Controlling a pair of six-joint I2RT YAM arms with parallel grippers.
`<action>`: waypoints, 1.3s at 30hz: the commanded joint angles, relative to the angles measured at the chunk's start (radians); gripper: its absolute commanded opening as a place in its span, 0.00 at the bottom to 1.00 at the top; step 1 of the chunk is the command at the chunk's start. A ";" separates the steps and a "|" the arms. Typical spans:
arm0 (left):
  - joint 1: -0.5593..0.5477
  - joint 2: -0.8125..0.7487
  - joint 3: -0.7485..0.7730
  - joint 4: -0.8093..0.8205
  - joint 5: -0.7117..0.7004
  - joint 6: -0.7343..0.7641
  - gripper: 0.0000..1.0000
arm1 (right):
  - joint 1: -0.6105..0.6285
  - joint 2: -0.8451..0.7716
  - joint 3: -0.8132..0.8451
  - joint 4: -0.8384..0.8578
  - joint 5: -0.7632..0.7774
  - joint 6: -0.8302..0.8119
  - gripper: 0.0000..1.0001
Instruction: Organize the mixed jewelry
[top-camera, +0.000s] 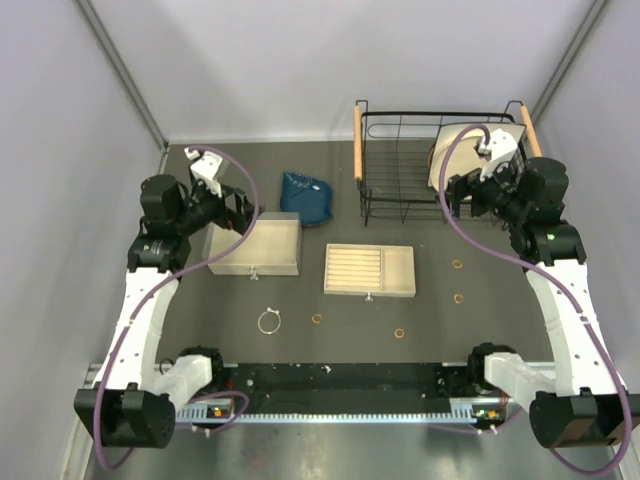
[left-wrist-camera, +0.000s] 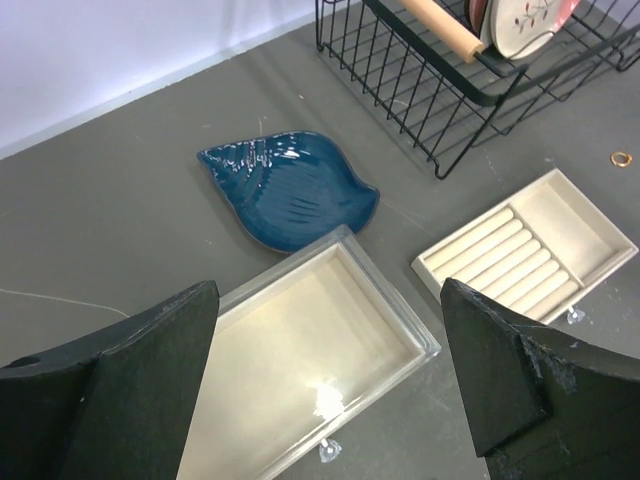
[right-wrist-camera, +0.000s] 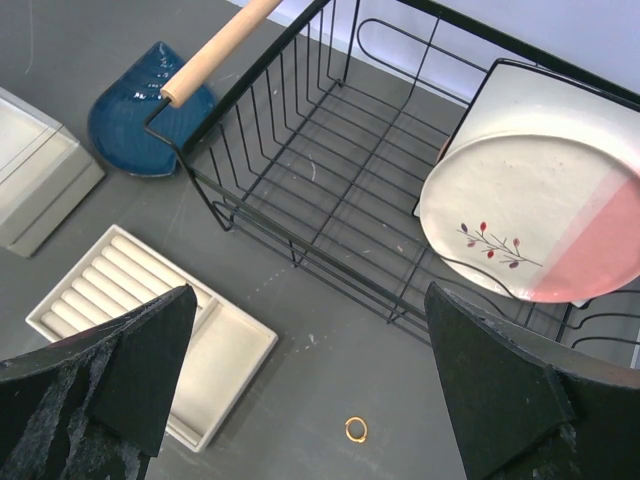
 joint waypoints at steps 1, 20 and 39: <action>-0.003 -0.039 0.044 -0.053 0.045 0.072 0.99 | 0.010 -0.020 -0.005 0.028 -0.016 -0.012 0.99; -0.099 -0.116 0.095 -0.743 0.128 0.756 0.96 | 0.010 0.012 -0.028 0.031 -0.030 -0.022 0.99; -0.369 -0.022 -0.249 -0.589 -0.188 0.925 0.89 | 0.008 0.095 -0.043 0.027 -0.056 -0.043 0.99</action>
